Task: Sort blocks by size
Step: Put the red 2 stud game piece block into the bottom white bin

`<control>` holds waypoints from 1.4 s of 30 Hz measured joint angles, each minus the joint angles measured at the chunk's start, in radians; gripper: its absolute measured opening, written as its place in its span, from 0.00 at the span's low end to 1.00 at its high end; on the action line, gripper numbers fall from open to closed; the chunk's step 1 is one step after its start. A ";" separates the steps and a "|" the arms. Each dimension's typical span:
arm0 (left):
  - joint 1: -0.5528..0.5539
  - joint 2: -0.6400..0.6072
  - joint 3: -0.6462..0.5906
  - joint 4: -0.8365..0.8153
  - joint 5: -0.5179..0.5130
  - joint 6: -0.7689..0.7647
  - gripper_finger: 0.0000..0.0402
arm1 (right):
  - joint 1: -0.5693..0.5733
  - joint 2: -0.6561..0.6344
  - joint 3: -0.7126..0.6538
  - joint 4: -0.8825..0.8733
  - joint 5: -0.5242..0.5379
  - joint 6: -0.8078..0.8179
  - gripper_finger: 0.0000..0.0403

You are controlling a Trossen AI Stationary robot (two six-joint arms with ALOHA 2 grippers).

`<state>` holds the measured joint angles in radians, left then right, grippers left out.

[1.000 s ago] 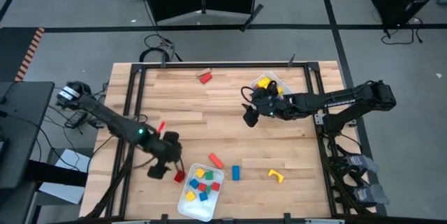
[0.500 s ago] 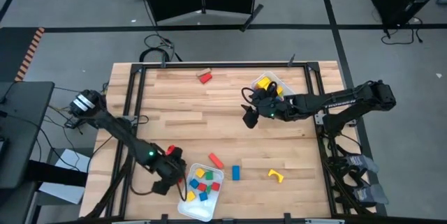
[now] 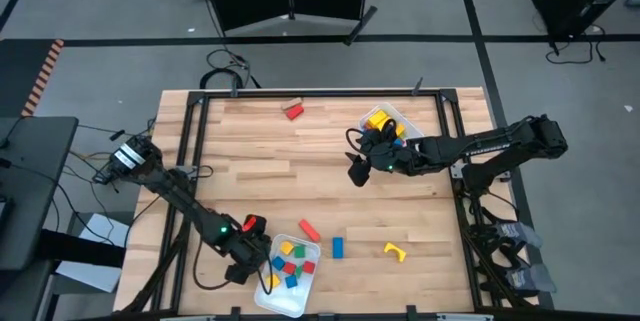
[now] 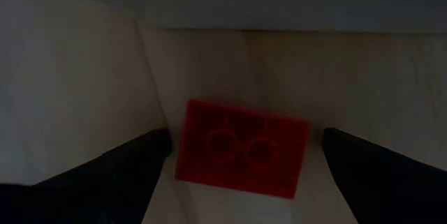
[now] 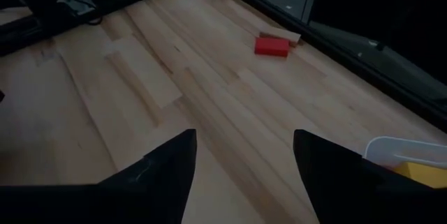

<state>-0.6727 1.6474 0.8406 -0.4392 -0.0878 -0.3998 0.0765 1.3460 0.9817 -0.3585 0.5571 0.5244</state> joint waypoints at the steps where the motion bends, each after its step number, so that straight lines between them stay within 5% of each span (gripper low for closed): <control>1: 0.000 0.002 0.000 0.005 -0.002 -0.001 0.98 | 0.000 0.000 0.000 0.000 0.000 0.000 0.62; 8: 0.000 0.008 -0.001 0.019 -0.037 -0.001 0.89 | 0.000 0.000 0.000 0.004 0.000 0.000 0.62; 18: 0.003 0.011 -0.002 0.032 -0.056 0.003 0.54 | 0.000 0.000 0.000 0.005 0.000 0.000 0.61; 25: 0.003 -0.010 -0.002 0.000 -0.048 0.003 0.54 | 0.000 0.000 0.000 0.005 0.000 -0.001 0.61; 33: 0.005 -0.128 0.066 -0.301 -0.167 0.007 0.54 | 0.000 0.000 0.000 0.005 0.000 -0.002 0.61; 42: 0.003 -0.232 0.120 0.099 -0.175 0.212 0.54 | 0.000 0.000 0.000 0.015 0.000 -0.004 0.60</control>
<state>-0.6694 1.4151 0.9607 -0.3398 -0.2624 -0.1880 0.0766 1.3460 0.9817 -0.3439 0.5575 0.5205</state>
